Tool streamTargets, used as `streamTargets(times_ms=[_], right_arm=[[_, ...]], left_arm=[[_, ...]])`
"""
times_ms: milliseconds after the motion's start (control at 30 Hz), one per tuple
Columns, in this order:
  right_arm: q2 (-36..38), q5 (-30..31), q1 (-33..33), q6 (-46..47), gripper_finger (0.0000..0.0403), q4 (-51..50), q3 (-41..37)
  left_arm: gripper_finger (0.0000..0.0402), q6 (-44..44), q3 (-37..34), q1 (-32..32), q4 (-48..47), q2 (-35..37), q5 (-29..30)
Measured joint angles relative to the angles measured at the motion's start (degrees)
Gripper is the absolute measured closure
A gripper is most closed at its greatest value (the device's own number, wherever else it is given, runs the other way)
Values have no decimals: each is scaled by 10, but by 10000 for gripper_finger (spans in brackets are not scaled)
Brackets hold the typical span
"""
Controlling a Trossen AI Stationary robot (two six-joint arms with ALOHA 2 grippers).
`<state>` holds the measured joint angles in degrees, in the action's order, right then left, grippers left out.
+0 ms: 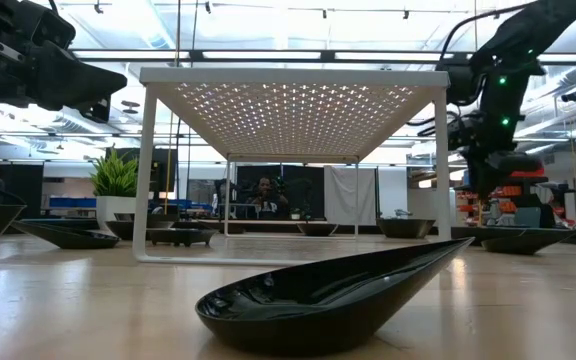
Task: Pick & Place Mini shaped plates
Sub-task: Put the black square plate on the shelf
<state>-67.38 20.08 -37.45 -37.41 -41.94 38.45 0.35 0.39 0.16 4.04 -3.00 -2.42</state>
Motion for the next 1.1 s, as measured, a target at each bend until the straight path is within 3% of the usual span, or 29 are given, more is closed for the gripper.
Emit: streamTargets(times_ms=[600,1100], right_arm=[[-77,-1,-68,-31,270,71,-1],[-79,25,-78,-102,270,182,-64]], left_arm=[[381,0,0,0,0,0,0],[381,0,0,0,0,0,0]])
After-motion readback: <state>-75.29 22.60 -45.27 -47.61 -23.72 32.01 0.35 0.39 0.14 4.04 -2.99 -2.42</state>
